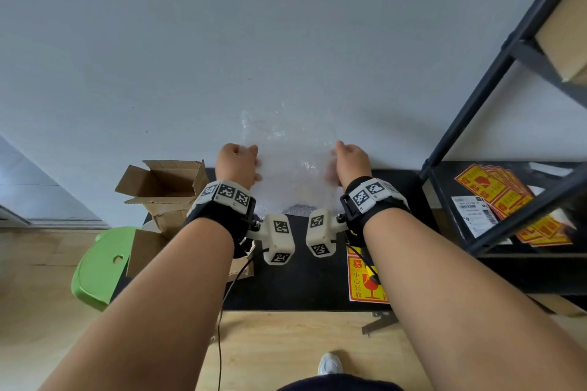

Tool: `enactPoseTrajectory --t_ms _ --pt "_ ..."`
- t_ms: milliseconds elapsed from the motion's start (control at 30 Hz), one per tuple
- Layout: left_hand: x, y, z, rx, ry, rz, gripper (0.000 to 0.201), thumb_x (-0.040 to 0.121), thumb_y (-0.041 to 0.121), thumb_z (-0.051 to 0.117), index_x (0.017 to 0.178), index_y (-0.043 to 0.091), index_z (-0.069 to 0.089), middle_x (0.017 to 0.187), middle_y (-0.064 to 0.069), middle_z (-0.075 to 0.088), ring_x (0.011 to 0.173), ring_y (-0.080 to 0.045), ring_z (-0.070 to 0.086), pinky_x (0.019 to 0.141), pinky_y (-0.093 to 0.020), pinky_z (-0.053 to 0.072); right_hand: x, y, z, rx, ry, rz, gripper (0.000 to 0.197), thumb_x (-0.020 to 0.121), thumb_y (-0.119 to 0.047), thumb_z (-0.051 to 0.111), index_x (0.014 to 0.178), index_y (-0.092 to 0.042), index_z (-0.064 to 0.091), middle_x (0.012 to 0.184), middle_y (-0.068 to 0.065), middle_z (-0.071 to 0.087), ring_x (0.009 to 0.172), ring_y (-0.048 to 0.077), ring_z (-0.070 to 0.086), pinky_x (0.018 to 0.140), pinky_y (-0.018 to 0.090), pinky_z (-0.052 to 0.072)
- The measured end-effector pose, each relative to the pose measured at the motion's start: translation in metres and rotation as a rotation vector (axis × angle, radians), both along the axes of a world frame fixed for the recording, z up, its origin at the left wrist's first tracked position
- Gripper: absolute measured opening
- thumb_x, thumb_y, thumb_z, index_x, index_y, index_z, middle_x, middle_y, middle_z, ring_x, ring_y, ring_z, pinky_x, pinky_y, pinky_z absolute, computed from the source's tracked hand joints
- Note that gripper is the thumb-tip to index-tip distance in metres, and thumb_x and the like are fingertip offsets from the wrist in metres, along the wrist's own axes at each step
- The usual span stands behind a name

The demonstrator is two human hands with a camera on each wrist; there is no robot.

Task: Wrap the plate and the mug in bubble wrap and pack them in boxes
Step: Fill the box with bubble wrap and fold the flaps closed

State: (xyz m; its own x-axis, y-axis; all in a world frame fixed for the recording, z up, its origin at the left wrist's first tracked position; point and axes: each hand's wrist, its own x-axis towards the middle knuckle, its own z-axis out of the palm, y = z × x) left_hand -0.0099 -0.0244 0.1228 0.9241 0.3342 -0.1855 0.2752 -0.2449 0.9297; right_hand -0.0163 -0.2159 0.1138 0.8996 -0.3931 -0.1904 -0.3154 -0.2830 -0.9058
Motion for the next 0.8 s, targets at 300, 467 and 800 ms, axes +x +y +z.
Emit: enactPoseTrajectory --t_ms 300,467,800 --pt "0.003 0.017 0.007 -0.350 0.027 -0.022 0.045 0.093 0.046 0.057 0.115 0.007 0.055 0.098 -0.007 0.071 0.068 -0.014 0.071 0.054 -0.021 0.054 -0.002 0.021 -0.002 0.421 0.060 -0.007 0.032 0.093 -0.005 0.058 0.124 -0.005 0.050 0.105 0.016 0.066 0.085 0.032 0.070 0.079 0.045 0.059" --pt "-0.007 0.020 -0.001 -0.325 0.149 -0.320 0.041 0.089 0.046 0.063 0.104 0.008 0.061 0.108 -0.011 0.069 0.091 -0.023 0.070 0.083 -0.033 0.057 0.003 0.019 0.005 0.360 -0.005 -0.140 0.022 0.096 -0.023 0.055 0.114 -0.010 0.054 0.095 0.009 0.065 0.075 0.021 0.065 0.069 0.032 0.060" --pt "0.000 0.027 0.003 -0.325 -0.008 -0.073 0.009 0.096 0.003 0.052 0.088 0.007 0.055 0.081 -0.012 0.067 0.068 -0.020 0.066 0.067 -0.027 0.058 -0.006 0.037 0.002 0.495 -0.004 0.096 0.074 0.083 0.013 0.059 0.148 -0.009 0.030 0.091 0.017 0.062 0.071 0.024 0.064 0.076 0.034 0.058"
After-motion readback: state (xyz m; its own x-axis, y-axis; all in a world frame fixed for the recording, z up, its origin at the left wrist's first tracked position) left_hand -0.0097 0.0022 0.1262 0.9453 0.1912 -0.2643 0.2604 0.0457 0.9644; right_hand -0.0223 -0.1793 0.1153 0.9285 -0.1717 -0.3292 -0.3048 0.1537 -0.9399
